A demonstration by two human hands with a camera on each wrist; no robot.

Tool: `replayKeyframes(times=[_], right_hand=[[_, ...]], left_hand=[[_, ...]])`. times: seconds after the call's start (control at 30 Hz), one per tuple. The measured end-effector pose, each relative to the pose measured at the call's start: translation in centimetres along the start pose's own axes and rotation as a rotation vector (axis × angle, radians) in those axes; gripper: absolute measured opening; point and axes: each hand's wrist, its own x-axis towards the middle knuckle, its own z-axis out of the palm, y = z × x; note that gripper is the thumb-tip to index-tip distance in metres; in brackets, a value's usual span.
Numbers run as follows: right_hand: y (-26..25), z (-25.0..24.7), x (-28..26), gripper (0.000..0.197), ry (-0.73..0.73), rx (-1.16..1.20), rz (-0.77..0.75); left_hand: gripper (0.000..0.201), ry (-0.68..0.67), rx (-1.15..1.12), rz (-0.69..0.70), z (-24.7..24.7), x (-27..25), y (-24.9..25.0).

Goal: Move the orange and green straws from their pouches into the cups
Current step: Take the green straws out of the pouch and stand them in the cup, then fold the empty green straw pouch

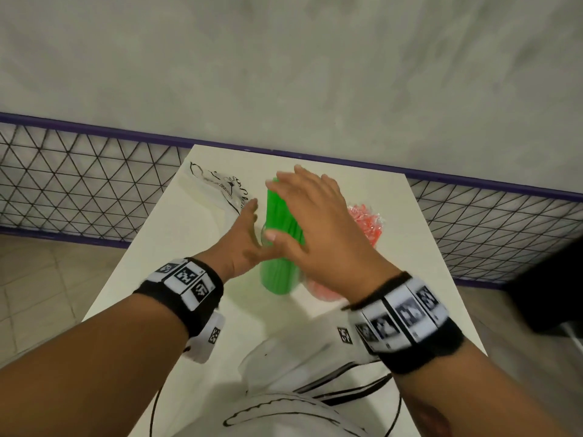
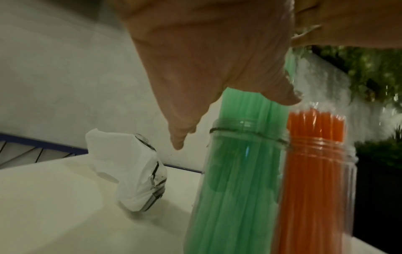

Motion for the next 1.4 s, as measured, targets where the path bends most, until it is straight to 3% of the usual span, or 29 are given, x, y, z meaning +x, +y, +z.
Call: replayKeyframes(times=[0.03,0.07,0.17,0.23,0.33,0.47,0.57,0.6,0.67,0.7,0.8,0.87,0.93,0.97,1.03,1.1,1.17,1.23,1.3,1.4], right_hand=[[-0.5,-0.4,-1.5,0.055,0.011,0.046,-0.05],[-0.8,-0.3,-3.3,0.051,-0.071,0.069,-0.068],[-0.4,2.2,-9.1,0.063,-0.548,0.038,-0.035],[1.3,5.5,-12.7,0.07,-0.743,-0.09,-0.029],[2.9,9.6,-15.9,0.06,-0.859,-0.263,-0.051],[3.0,11.1,-15.5,0.037,-0.703,-0.144,0.065],[2.8,9.2,-12.5,0.016,-0.467,0.081,0.239],[2.7,8.1,-11.3,0.011,-0.377,0.185,0.319],[2.1,5.3,-8.5,0.015,-0.172,0.445,0.47],[1.9,4.0,-7.2,0.017,-0.052,0.564,0.518],[1.6,0.6,-3.8,0.014,0.223,0.786,0.626],[1.5,-0.9,-2.3,0.013,0.323,0.929,0.694],[1.0,-2.2,-1.2,0.014,0.372,1.056,0.703],[0.6,-2.8,-0.9,0.022,0.375,1.168,0.674],[-0.2,-4.0,-0.8,0.047,0.317,1.439,0.625],[-1.1,-4.9,-1.2,0.063,0.197,1.562,0.549],[-1.3,-4.9,-1.2,0.07,0.132,1.49,0.491],[-0.7,-4.6,-1.0,0.068,0.123,1.182,0.495],[0.1,-4.1,-0.6,0.057,0.163,0.942,0.529],[1.0,-4.1,-0.3,0.039,0.2,1.174,0.528]], left_hand=[[0.121,0.028,0.02,-0.049,-0.2,-0.9,-0.5],[0.113,0.06,0.052,-0.1,-0.2,-1.8,-1.2],[0.07,0.068,0.161,-0.26,-0.3,-5.0,-3.2],[0.048,-0.153,0.26,-0.343,0.0,-6.9,-4.8],[0.059,-0.516,0.497,-0.329,0.9,-9.2,-6.8],[0.066,-0.6,0.484,-0.312,1.7,-9.6,-6.5],[0.041,-0.464,0.116,-0.341,1.3,-9.2,-4.6],[0.048,-0.399,-0.06,-0.321,1.0,-9.3,-3.5],[0.094,-0.286,-0.423,-0.272,0.3,-9.0,-1.4],[0.105,-0.229,-0.582,-0.234,0.1,-8.7,-0.1],[0.119,-0.158,-0.776,-0.09,-0.5,-7.6,3.7],[0.096,-0.147,-0.671,0.015,-0.3,-7.5,7.2],[0.051,-0.094,-0.487,0.089,-0.2,-7.5,10.0],[0.041,-0.029,-0.386,0.11,-0.3,-7.3,10.9],[0.034,0.108,-0.252,0.158,-0.4,-6.9,11.8],[0.03,0.198,-0.22,0.191,-0.6,-6.4,12.3],[0.027,0.279,-0.225,0.201,-0.8,-6.1,12.6],[0.023,0.329,-0.246,0.223,-1.1,-6.0,12.9],[0.022,0.283,-0.331,0.219,-1.7,-6.0,13.3],[0.032,0.142,-0.603,0.163,-2.7,-5.5,13.3]])
